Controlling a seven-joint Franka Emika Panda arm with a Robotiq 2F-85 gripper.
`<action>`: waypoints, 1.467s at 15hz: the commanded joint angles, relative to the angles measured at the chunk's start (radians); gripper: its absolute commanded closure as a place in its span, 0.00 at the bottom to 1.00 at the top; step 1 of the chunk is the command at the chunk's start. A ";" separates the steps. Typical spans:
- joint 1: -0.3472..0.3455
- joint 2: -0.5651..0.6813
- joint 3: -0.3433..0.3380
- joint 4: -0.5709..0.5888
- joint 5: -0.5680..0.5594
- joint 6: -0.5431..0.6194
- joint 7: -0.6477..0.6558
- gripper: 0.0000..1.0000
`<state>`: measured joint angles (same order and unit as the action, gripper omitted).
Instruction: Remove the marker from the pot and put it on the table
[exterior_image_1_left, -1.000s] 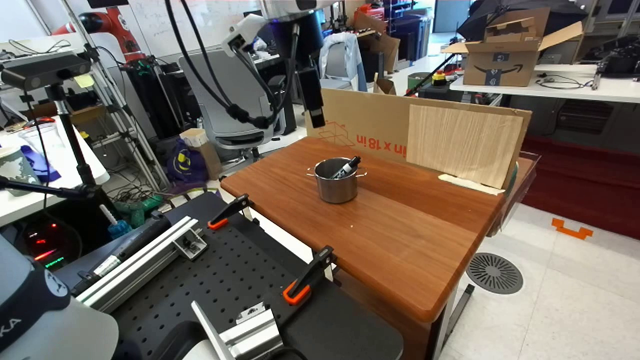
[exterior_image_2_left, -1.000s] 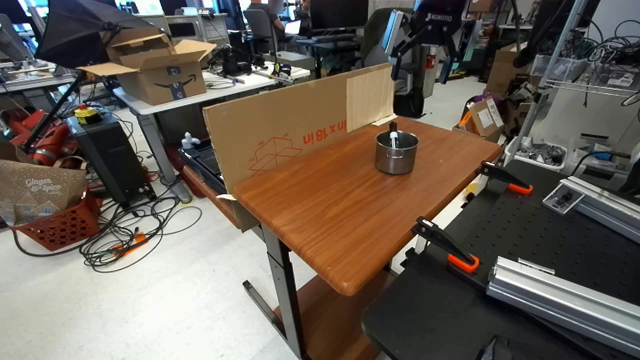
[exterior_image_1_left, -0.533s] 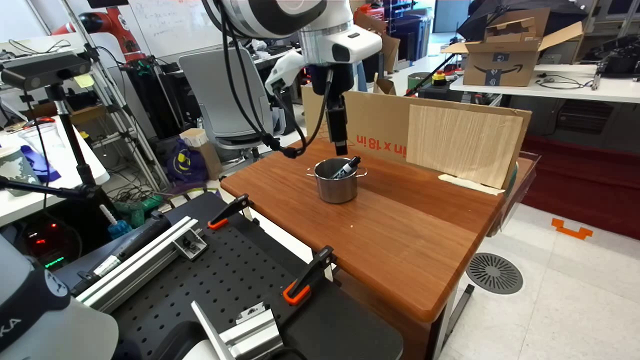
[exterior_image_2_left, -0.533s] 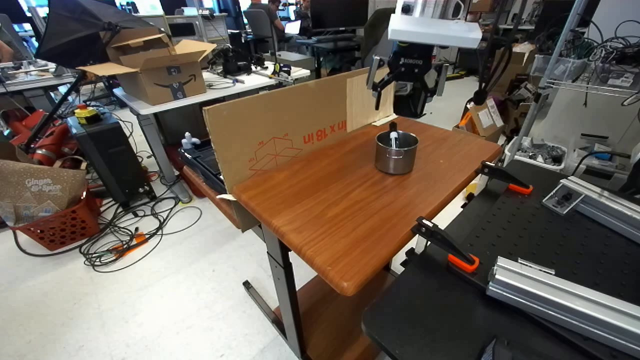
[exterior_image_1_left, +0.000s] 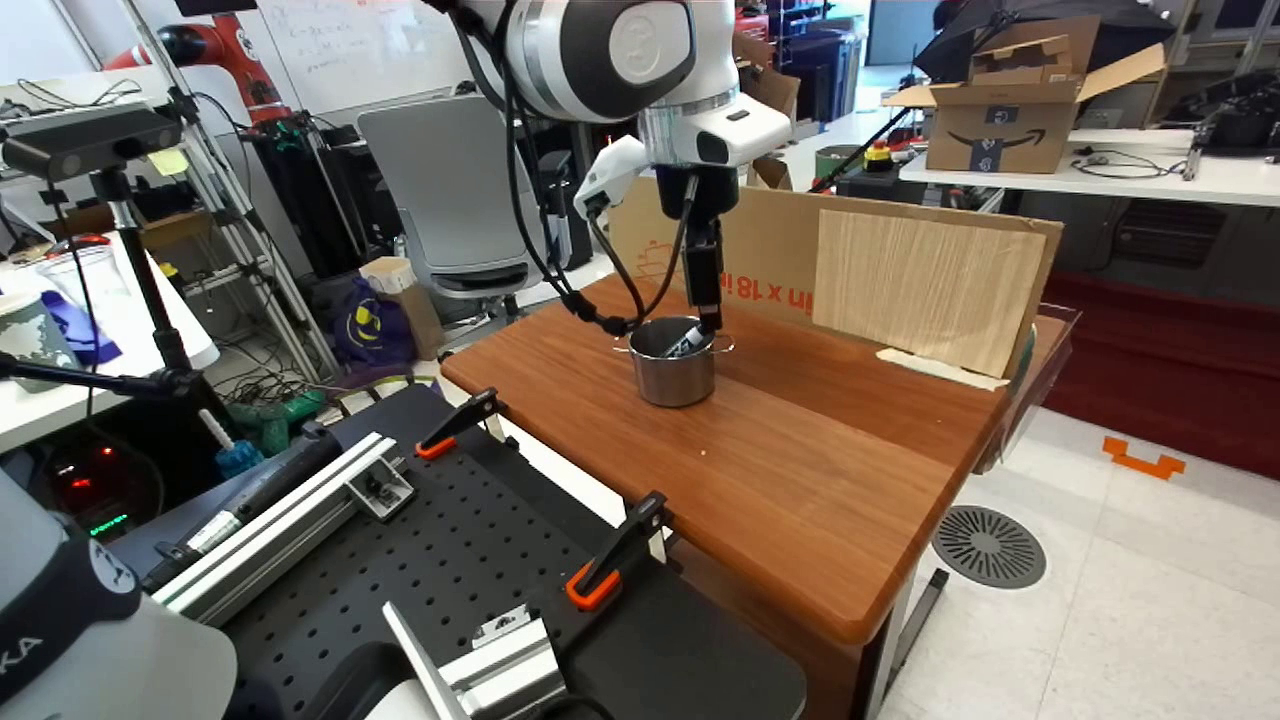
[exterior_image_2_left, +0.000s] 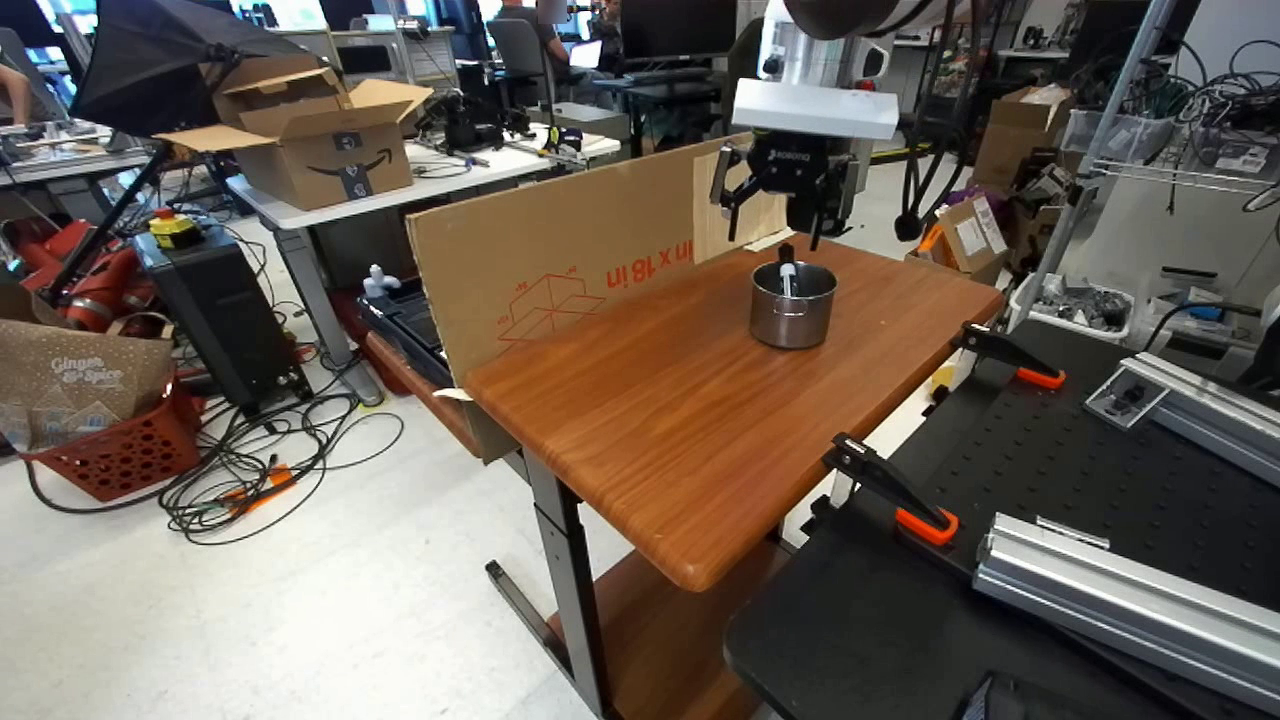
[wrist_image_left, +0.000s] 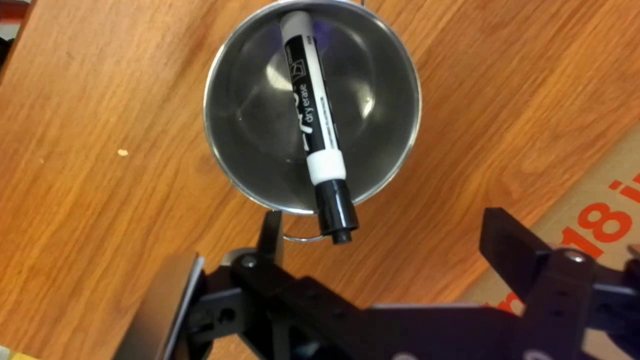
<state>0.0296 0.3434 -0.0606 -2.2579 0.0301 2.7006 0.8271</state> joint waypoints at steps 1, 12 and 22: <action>0.050 0.043 -0.041 0.031 -0.003 0.009 0.032 0.25; 0.088 0.051 -0.073 0.045 -0.014 0.004 0.056 0.96; 0.102 -0.051 -0.078 -0.016 -0.043 0.000 0.046 0.95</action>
<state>0.1051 0.3509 -0.1179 -2.2285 0.0176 2.7002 0.8582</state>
